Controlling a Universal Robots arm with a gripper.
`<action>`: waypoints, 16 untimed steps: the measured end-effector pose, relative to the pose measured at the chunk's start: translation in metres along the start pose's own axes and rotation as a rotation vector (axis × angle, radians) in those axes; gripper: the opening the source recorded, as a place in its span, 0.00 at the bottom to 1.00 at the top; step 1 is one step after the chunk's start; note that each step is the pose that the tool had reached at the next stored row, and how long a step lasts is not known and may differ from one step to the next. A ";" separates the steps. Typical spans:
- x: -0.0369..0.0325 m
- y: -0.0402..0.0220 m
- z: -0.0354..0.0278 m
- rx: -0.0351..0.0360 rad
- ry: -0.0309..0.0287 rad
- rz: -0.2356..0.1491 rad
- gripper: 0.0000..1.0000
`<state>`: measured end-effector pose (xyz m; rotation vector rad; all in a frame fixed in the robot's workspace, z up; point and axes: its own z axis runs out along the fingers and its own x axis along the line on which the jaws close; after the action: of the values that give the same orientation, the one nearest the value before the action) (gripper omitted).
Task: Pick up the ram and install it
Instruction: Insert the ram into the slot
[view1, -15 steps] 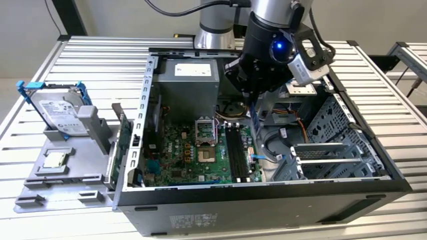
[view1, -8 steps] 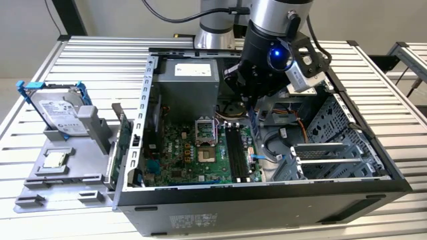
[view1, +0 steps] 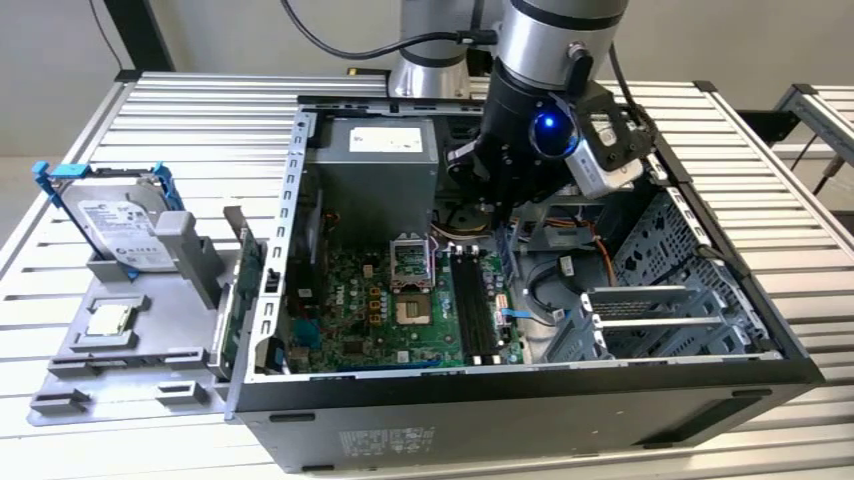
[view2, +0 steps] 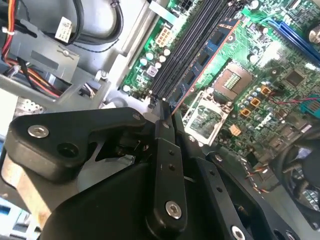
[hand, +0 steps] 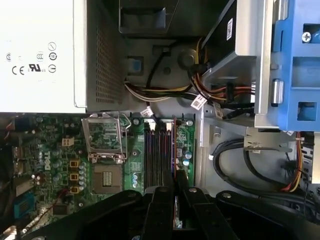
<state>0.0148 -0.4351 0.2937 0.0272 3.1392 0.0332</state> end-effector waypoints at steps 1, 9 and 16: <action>0.0000 -0.0004 0.0019 0.0000 -0.0010 0.002 0.00; 0.0001 -0.0091 0.0130 0.0061 -0.0018 0.003 0.00; 0.0066 -0.0099 0.0257 0.0064 -0.0038 0.003 0.00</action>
<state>0.0081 -0.4443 0.2677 0.0315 3.1355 0.0231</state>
